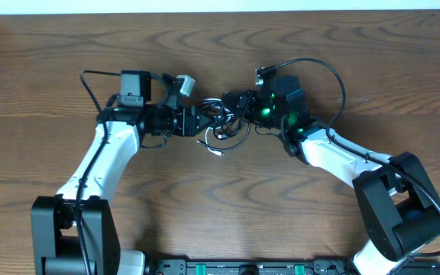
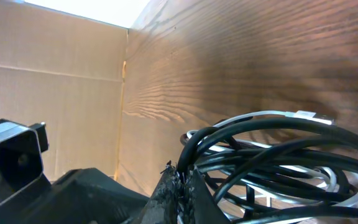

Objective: Untangle cables

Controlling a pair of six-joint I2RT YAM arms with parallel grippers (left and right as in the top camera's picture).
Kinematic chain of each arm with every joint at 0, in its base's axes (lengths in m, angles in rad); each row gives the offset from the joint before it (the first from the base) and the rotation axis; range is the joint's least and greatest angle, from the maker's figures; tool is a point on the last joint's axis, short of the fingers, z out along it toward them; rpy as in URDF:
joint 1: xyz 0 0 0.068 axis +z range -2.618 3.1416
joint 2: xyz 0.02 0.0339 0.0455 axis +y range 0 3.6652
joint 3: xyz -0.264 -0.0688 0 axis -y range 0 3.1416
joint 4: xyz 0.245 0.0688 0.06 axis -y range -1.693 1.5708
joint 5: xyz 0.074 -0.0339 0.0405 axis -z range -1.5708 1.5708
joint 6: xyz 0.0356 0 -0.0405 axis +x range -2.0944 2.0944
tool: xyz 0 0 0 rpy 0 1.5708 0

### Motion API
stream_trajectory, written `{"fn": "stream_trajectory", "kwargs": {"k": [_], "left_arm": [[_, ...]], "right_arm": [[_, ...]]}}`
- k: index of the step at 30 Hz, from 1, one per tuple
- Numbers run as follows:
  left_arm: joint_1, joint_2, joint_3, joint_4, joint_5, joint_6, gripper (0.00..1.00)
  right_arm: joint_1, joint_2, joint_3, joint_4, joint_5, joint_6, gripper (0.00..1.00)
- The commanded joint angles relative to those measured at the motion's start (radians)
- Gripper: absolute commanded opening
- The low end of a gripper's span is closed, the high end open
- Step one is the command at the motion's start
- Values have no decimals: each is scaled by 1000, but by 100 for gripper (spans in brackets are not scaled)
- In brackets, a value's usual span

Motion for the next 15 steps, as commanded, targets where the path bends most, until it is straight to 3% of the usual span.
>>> {"fn": "stream_trajectory", "kwargs": {"k": [1,15], "left_arm": [[-22,12,6,18,-37,35,49],[-27,61,6,109,4,-15,49]], "right_arm": [[-7,-30,3,12,-6,49,1],[4,-30,3,55,-70,98,1]]}}
